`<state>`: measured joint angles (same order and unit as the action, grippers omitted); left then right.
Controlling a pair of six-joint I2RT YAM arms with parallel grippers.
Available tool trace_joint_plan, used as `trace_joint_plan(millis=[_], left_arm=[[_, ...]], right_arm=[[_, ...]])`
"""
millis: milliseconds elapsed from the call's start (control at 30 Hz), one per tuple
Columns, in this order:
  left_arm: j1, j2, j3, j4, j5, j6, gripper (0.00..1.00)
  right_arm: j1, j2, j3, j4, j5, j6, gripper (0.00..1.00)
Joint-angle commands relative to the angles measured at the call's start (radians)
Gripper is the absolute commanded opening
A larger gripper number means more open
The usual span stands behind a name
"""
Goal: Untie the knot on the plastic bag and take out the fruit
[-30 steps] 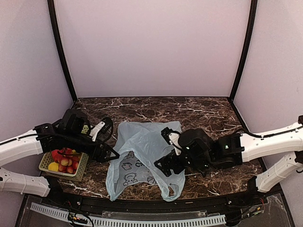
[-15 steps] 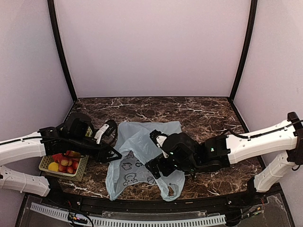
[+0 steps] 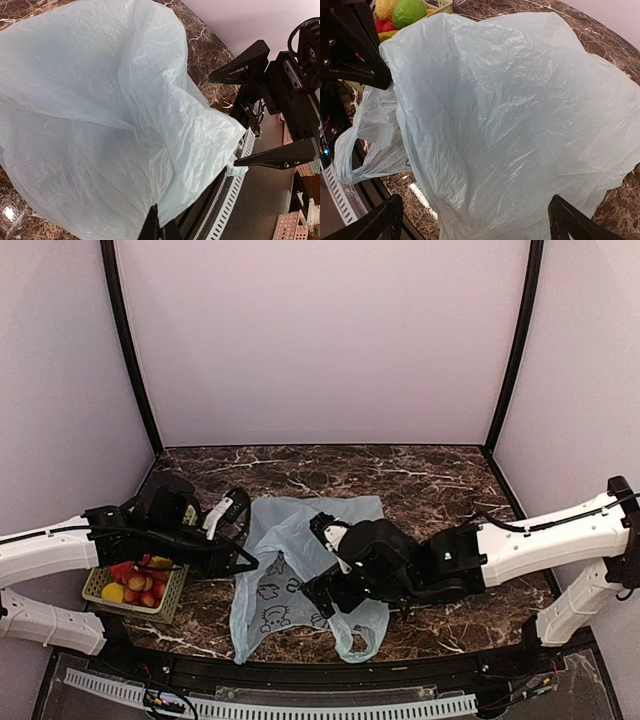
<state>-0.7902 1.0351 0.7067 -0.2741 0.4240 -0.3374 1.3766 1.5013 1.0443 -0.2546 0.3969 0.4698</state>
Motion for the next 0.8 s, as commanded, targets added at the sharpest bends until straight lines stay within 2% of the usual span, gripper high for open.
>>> trace_joint_plan(millis=[0, 133, 300, 467, 633, 767], left_arm=[[-0.004, -0.003, 0.049, -0.003, 0.028, 0.001, 0.01], [-0.004, 0.002, 0.084, -0.053, 0.029, 0.017, 0.01], [-0.004, 0.015, 0.136, -0.110, 0.036, 0.041, 0.01], [-0.006, 0.057, 0.182, -0.137, 0.127, 0.052, 0.01], [-0.025, 0.109, 0.233, -0.119, 0.169, 0.050, 0.01], [-0.033, 0.127, 0.243, -0.007, 0.209, -0.012, 0.01]], right_arm=[[0.007, 0.058, 0.064, -0.054, 0.077, 0.028, 0.99], [-0.025, 0.079, 0.097, -0.158, 0.138, 0.080, 0.99], [-0.105, 0.021, 0.063, -0.209, 0.165, 0.111, 0.98], [-0.202, -0.071, 0.027, -0.215, 0.180, 0.100, 0.98], [-0.272, -0.155, 0.010, -0.220, 0.167, 0.096, 0.98], [-0.275, -0.226, 0.005, -0.207, 0.101, 0.064, 0.95]])
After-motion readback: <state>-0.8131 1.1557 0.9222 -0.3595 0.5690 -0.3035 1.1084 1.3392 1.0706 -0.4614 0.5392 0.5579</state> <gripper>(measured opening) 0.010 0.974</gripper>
